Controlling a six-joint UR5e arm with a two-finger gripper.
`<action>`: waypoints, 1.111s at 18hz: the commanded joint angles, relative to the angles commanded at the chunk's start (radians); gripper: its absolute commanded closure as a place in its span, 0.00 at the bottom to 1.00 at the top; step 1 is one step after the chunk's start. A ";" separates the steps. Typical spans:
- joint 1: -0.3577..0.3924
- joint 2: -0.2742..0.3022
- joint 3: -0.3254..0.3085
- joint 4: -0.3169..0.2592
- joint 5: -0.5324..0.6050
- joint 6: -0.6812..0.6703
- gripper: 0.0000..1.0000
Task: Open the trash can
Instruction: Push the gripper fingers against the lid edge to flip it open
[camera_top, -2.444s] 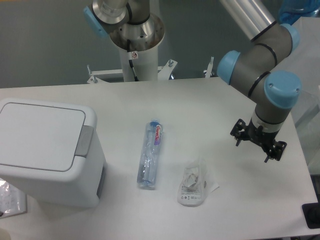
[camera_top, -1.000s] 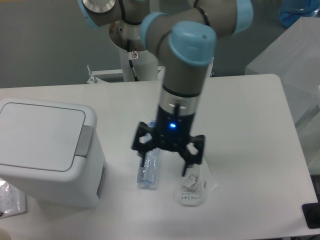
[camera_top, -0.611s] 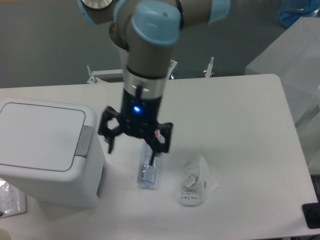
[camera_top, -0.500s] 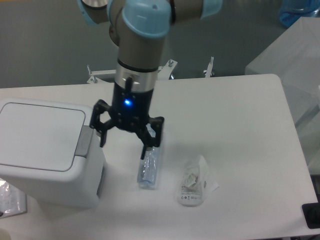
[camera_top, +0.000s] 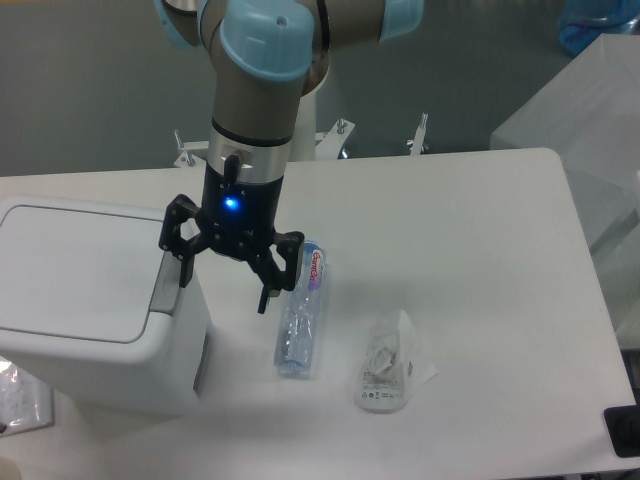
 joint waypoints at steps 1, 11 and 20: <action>-0.002 0.000 0.000 0.000 0.000 0.000 0.00; -0.028 -0.017 -0.002 0.020 0.000 -0.009 0.00; -0.028 -0.018 -0.006 0.020 0.003 -0.009 0.00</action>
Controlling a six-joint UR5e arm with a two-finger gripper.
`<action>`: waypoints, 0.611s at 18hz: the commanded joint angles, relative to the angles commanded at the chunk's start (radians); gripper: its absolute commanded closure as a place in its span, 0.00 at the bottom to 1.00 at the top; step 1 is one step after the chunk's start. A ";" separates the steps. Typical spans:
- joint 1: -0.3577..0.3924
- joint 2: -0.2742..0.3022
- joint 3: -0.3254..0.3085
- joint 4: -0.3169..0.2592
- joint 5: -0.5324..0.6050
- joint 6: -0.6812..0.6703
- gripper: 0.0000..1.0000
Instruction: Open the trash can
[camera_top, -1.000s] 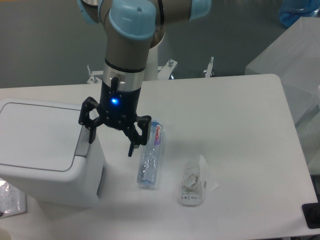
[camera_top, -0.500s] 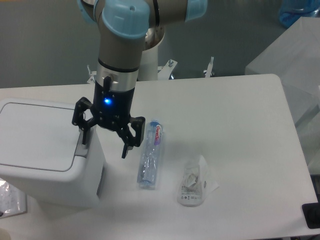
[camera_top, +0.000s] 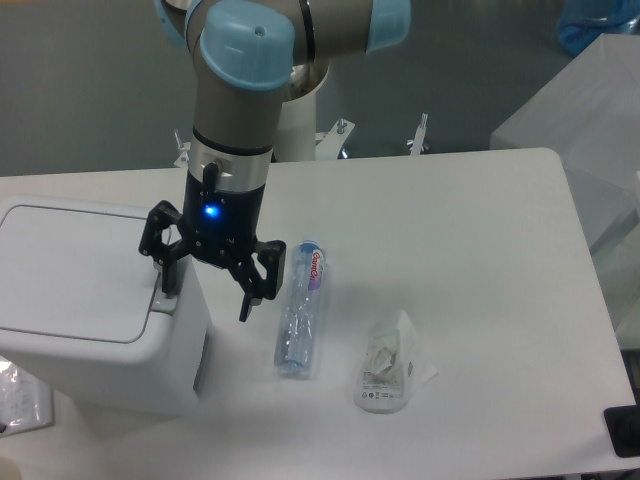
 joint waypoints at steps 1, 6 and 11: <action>0.000 0.000 0.000 0.000 0.000 0.000 0.00; 0.000 0.000 0.003 0.000 0.000 0.000 0.00; 0.000 -0.005 0.009 0.000 0.000 0.000 0.00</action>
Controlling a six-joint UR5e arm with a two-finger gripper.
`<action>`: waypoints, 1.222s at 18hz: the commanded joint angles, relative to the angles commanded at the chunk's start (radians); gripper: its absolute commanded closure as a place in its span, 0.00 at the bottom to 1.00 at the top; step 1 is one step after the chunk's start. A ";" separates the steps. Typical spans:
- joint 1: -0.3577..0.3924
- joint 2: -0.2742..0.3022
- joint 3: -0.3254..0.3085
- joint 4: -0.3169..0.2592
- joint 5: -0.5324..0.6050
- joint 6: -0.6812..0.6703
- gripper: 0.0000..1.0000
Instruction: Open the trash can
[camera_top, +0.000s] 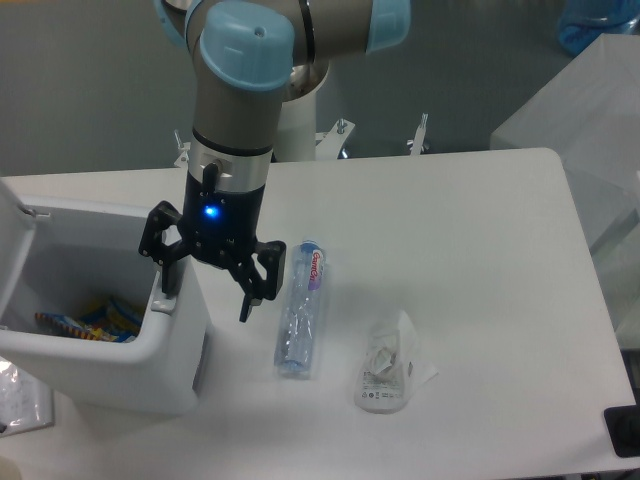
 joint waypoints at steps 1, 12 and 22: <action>0.000 0.003 0.003 0.000 0.002 0.003 0.00; 0.283 -0.086 0.095 0.003 0.012 0.225 0.00; 0.368 -0.258 0.138 0.000 0.199 0.489 0.00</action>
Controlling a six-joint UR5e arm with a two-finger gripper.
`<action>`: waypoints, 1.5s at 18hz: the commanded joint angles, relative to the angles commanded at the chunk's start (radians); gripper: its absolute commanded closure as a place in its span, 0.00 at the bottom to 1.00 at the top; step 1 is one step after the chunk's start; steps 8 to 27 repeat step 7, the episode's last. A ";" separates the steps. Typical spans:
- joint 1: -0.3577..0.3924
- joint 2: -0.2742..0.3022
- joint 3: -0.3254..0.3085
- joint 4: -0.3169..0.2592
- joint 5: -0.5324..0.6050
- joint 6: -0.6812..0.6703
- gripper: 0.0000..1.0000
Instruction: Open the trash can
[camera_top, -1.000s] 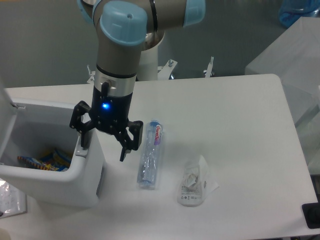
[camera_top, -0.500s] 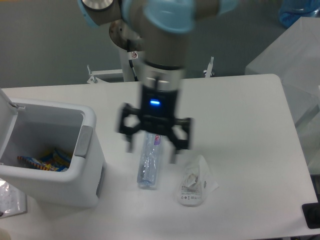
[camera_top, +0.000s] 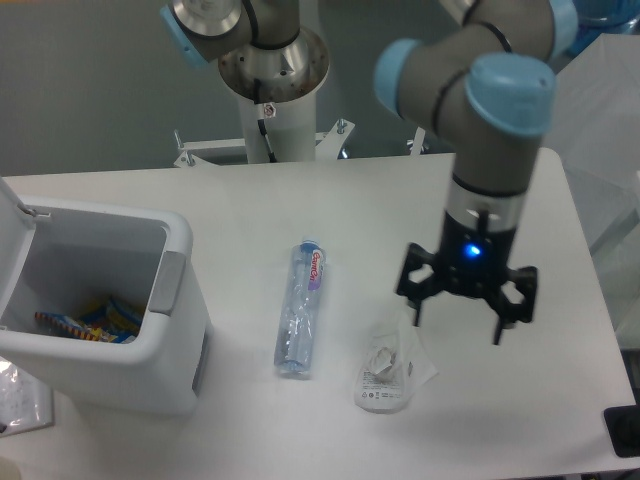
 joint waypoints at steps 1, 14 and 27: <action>0.002 -0.003 -0.006 -0.002 0.008 0.028 0.00; -0.008 -0.003 -0.061 -0.005 0.095 0.085 0.00; -0.008 -0.003 -0.061 -0.005 0.095 0.085 0.00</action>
